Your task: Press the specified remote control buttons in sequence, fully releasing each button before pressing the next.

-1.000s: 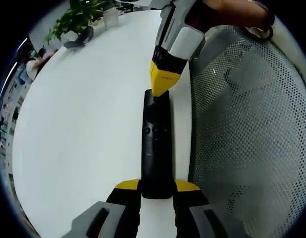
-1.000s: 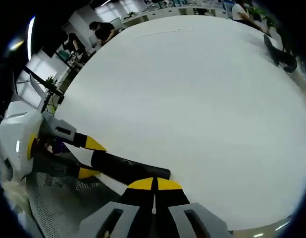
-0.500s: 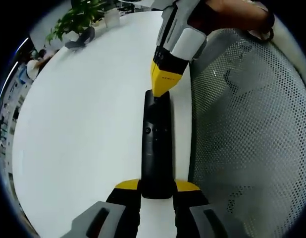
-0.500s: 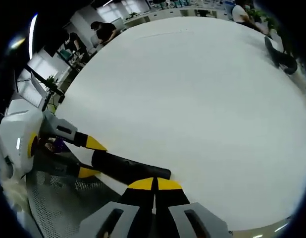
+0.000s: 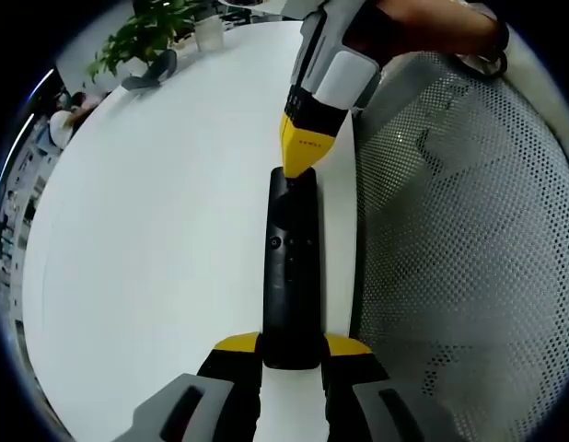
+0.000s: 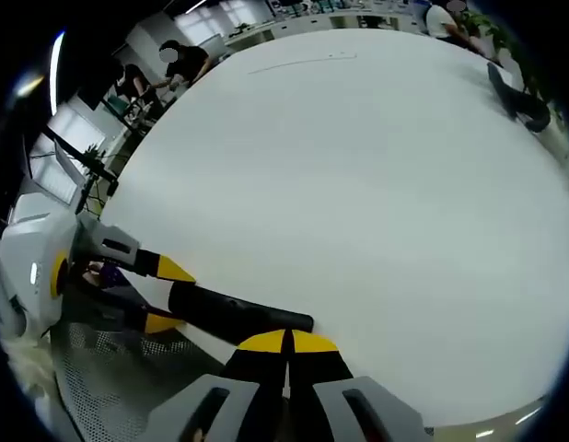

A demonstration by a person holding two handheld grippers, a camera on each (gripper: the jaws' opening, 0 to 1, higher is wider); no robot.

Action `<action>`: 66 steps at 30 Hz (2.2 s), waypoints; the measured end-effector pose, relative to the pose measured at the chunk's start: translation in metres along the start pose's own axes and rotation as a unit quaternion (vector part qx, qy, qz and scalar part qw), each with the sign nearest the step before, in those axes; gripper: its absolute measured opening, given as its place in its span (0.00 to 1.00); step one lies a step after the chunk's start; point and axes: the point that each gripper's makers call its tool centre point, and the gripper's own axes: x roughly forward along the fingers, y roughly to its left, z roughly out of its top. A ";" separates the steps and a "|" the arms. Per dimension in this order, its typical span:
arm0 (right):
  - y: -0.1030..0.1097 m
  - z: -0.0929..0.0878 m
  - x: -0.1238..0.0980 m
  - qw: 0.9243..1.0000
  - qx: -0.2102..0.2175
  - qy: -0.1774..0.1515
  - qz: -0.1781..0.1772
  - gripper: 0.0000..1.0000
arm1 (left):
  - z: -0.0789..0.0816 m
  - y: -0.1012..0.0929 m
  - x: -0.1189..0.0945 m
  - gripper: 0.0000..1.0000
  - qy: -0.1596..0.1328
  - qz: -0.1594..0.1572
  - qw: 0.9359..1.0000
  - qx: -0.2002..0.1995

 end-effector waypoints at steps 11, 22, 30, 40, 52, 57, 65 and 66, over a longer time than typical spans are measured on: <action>0.003 -0.001 0.001 1.000 -0.002 -0.006 0.000 0.00 | 0.000 0.000 0.000 0.23 0.002 -0.001 1.000 0.001; 0.011 -0.002 0.001 1.000 0.000 0.002 0.018 0.00 | -0.001 0.000 0.000 0.23 0.005 -0.001 1.000 0.001; 0.010 -0.002 0.003 1.000 -0.008 0.008 0.019 0.00 | 0.000 0.000 0.000 0.23 0.003 -0.002 1.000 0.002; 0.011 -0.001 0.004 0.999 -0.029 0.019 0.011 0.00 | 0.000 0.000 0.000 0.23 0.005 -0.001 1.000 0.004; 0.011 -0.001 0.003 0.999 -0.025 0.024 0.011 0.00 | 0.000 0.001 0.000 0.23 0.001 -0.004 1.000 0.005; 0.015 0.000 0.005 0.999 -0.026 0.019 0.021 0.00 | 0.000 0.000 0.000 0.23 0.002 -0.003 1.000 0.005; 0.021 -0.002 0.007 0.999 -0.026 0.027 0.029 0.00 | 0.000 0.000 0.000 0.23 0.002 -0.002 1.000 0.004; 0.021 -0.002 0.008 0.999 -0.028 0.027 0.028 0.00 | 0.000 0.000 0.000 0.23 0.001 -0.002 1.000 0.004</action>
